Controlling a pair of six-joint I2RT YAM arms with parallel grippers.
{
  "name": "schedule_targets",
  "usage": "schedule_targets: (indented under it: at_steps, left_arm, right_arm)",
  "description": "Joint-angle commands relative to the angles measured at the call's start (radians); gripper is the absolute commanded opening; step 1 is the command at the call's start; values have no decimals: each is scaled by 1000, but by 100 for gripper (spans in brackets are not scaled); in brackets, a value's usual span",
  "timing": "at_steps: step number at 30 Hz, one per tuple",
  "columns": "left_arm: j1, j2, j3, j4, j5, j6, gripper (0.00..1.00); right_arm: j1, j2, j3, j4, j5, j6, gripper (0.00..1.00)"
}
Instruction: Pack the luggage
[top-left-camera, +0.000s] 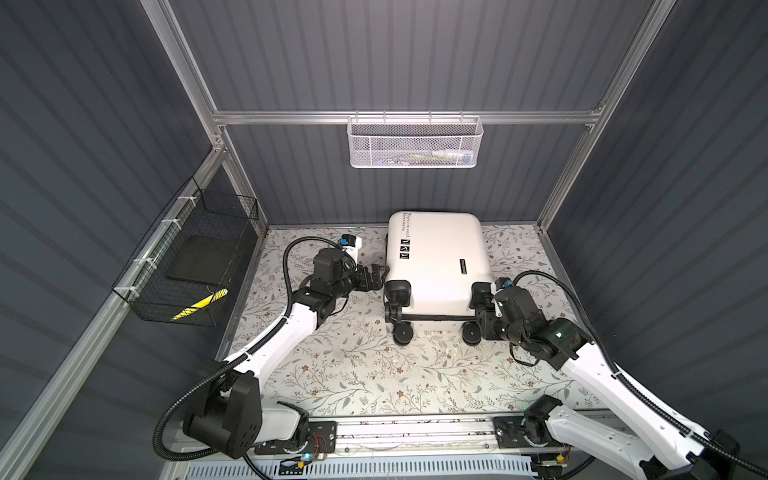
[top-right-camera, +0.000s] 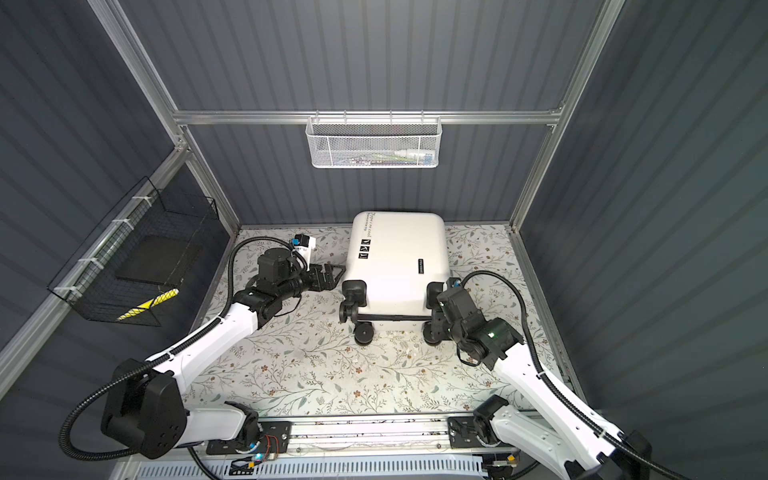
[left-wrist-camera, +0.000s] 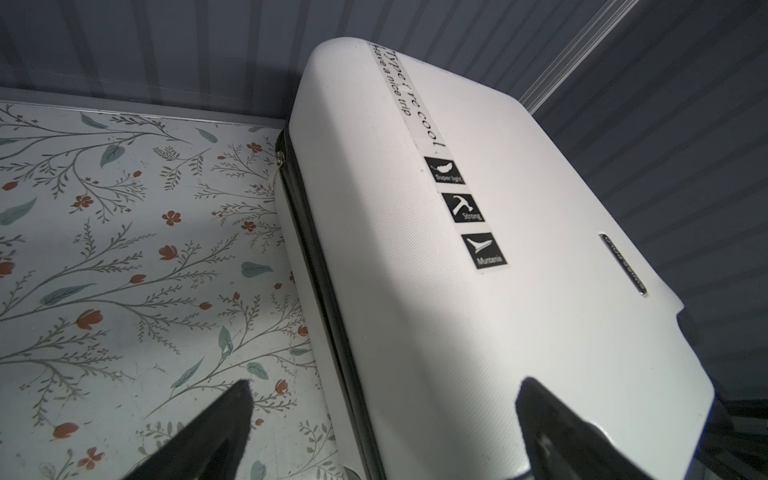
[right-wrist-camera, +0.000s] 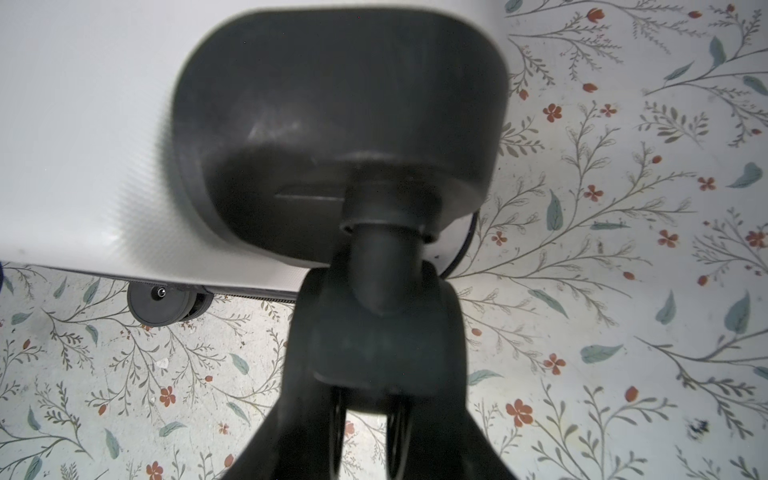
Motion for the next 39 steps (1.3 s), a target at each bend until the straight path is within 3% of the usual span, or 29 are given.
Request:
schedule_targets:
  at_steps: [1, 7, 17, 25, 27, 29, 31, 39]
  left_arm:
    - [9, -1, -12, 16, 10, 24, 100]
    - [12, 2, -12, 16, 13, 24, 100]
    - [14, 20, -7, 23, 50, 24, 100]
    - [14, 62, 16, 41, 136, 0, 100]
    - [14, 66, 16, 53, 144, -10, 100]
    - [14, 73, 19, 60, 153, -17, 100]
    - [14, 79, 19, 62, 156, -19, 100]
    - [14, 93, 24, 60, 155, -17, 100]
  right_arm:
    - [-3, 8, 100, 39, 55, -51, 29]
    - [-3, 24, 131, 51, 64, -62, 28]
    - [-14, -7, -50, 105, 92, 1, 27]
    - [-56, -23, -85, 120, 71, 4, 29]
    - [-69, -14, -76, 123, 44, -5, 40]
    - [-80, -7, -60, 120, 12, -18, 59]
    - [-94, -9, -39, 111, -21, -30, 68]
    - [-238, -68, 35, 67, -194, -70, 78]
